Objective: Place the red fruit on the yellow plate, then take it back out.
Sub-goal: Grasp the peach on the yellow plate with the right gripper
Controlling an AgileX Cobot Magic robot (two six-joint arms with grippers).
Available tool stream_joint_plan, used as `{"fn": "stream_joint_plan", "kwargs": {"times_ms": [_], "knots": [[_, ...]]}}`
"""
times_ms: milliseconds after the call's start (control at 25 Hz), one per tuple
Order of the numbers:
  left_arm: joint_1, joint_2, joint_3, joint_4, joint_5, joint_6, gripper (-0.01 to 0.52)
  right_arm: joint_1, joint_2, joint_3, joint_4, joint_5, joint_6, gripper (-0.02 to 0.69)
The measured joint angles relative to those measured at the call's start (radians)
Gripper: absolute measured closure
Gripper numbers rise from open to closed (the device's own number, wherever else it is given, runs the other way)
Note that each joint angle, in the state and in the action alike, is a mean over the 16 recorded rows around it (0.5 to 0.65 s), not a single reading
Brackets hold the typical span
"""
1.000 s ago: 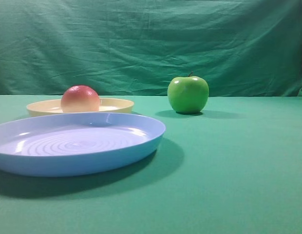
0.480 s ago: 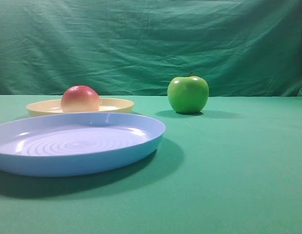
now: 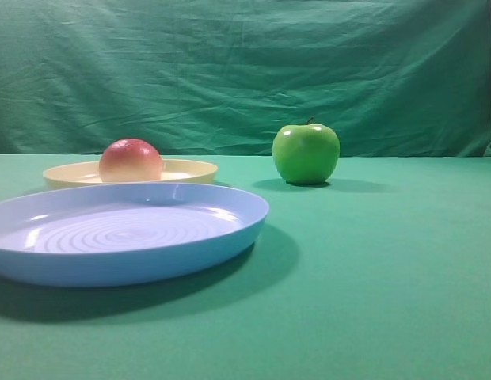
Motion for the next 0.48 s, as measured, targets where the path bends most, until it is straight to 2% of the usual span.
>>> {"fn": "stream_joint_plan", "kwargs": {"times_ms": [480], "knots": [[0.000, 0.000, 0.000, 0.000, 0.000, 0.000, 0.514, -0.354, -0.377, 0.443, 0.058, -0.385, 0.011, 0.665]]}}
